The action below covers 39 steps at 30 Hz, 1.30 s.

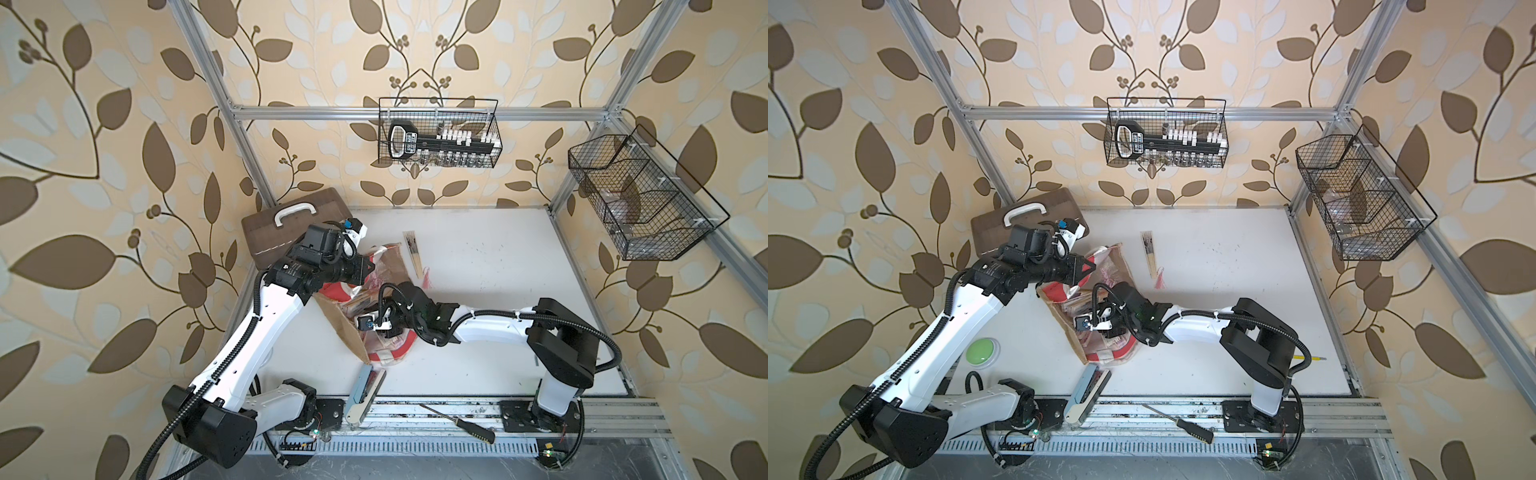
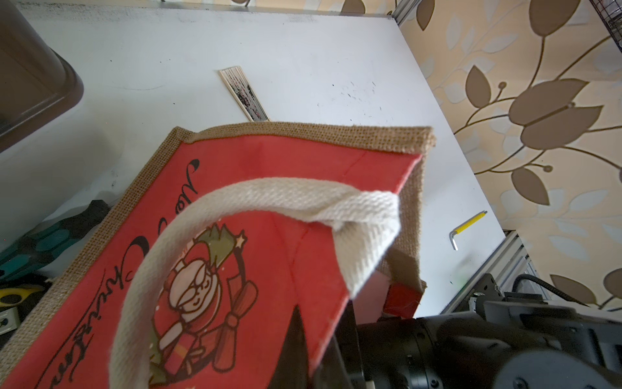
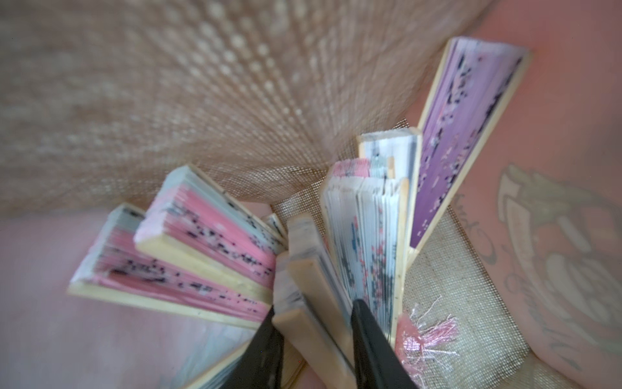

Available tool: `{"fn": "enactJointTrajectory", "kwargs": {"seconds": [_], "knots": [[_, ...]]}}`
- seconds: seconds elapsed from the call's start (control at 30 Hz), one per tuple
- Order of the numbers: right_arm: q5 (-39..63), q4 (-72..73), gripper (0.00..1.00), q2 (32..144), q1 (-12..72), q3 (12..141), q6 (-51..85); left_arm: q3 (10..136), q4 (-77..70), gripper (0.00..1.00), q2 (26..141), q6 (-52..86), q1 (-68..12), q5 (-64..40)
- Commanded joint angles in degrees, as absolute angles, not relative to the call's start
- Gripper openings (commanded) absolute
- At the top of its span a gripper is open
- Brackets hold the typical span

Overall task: Take out the folding fans from the tote bags
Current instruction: Pick up the folding fan from the canvas bag.

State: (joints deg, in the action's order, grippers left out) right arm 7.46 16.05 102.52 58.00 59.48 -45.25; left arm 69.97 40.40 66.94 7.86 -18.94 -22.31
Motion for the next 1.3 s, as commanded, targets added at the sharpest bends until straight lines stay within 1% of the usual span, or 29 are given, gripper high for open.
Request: {"fn": "enactJointTrajectory", "kwargs": {"seconds": [0.0,0.07,0.17,0.33,0.47,0.5,0.57,0.9,1.13,1.27], "knots": [[6.2,19.6,0.34,103.9,58.1,59.0,-46.1,70.3,38.5,0.0,66.9,7.8,-18.2,-23.9],[5.5,22.5,0.33,103.4,57.7,57.9,-45.4,70.2,38.6,0.0,66.8,7.8,-18.2,-23.9],[4.4,27.0,0.36,102.5,57.2,55.9,-43.6,70.3,38.6,0.0,66.9,7.9,-18.2,-23.9],[5.1,27.1,0.35,101.9,56.4,54.8,-43.7,70.3,38.7,0.0,66.8,7.8,-18.2,-23.9],[7.7,25.9,0.31,101.4,56.4,53.7,-45.7,70.3,38.8,0.0,66.7,7.8,-18.2,-23.7],[8.2,25.9,0.29,101.2,56.3,53.3,-46.0,70.2,38.8,0.0,66.7,7.7,-18.2,-23.8],[9.4,25.0,0.21,100.9,56.5,53.1,-46.8,70.2,38.9,0.0,66.7,7.8,-18.2,-23.9],[9.7,24.7,0.2,101.2,56.9,53.3,-47.6,70.2,38.9,0.0,66.6,7.7,-18.2,-23.9],[9.2,27.7,0.09,99.3,56.8,51.2,-47.5,70.2,39.0,0.0,66.5,7.6,-18.2,-23.6],[9.3,28.1,0.09,98.1,56.7,49.9,-47.6,70.2,39.0,0.0,66.4,7.7,-18.2,-23.4]]}}
